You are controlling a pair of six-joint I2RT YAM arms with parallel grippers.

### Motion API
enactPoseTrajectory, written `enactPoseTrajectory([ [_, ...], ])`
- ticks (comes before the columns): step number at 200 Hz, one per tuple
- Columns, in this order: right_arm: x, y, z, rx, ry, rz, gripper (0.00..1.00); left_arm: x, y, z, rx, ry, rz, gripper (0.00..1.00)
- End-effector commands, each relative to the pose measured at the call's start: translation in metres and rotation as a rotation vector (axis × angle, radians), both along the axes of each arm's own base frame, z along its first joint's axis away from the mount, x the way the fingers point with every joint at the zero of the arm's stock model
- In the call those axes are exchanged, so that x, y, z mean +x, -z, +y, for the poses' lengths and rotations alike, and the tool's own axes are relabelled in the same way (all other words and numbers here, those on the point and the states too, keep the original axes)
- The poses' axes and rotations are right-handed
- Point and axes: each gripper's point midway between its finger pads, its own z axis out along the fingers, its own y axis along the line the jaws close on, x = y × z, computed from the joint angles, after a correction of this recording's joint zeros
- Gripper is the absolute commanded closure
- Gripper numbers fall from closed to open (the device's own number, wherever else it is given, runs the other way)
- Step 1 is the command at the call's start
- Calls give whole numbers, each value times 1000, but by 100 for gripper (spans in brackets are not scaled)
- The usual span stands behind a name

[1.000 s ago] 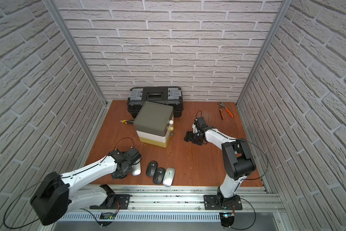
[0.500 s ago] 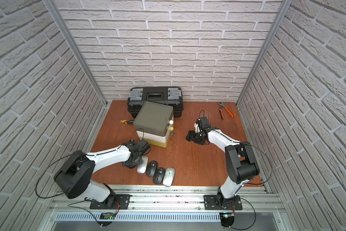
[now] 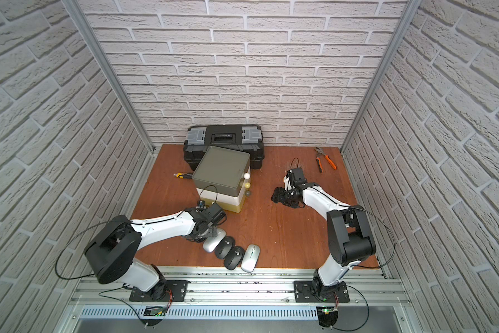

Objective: Take the mice out of the drawer
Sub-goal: Place the mouse at the center of the board, then adjust the mouse at the center of the board.

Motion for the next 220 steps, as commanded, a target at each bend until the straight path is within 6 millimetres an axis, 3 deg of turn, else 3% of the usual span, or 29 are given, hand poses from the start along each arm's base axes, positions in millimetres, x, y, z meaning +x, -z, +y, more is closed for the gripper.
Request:
enactPoseTrajectory([
  [1, -6, -12, -4, -16, -8, -31, 27, -16, -13, 21, 111, 14, 51, 2],
  [26, -28, -10, 0, -30, -47, 11, 27, -9, -51, 14, 97, 64, -4, 2],
  [54, -78, -10, 6, -91, -111, 52, 27, -12, -86, -8, -1, 213, -19, 2],
  [97, -149, -14, 6, -151, -154, 91, 27, -45, -92, -8, -130, 255, 59, 2],
  [117, -165, -10, 4, -134, -144, 94, 26, -43, -107, -12, -248, 214, -44, 2],
  [130, -168, -15, 1, -138, -139, 75, 26, -30, -126, -12, -320, 194, -163, 2],
  [151, -167, -30, -5, -150, -118, 15, 26, 3, -148, 19, -311, 86, -312, 2],
  [166, -167, -38, -5, -145, -130, -19, 25, 29, -149, 56, -254, -10, -360, 2],
  [182, -175, -41, 8, -80, -191, 2, 24, 50, -156, 100, -160, -149, -423, 2],
  [205, -198, -32, 27, -73, -272, 64, 23, 66, -163, 145, -118, -300, -498, 2],
  [220, -217, -17, 35, -110, -321, 108, 23, 66, -167, 163, -98, -366, -520, 2],
])
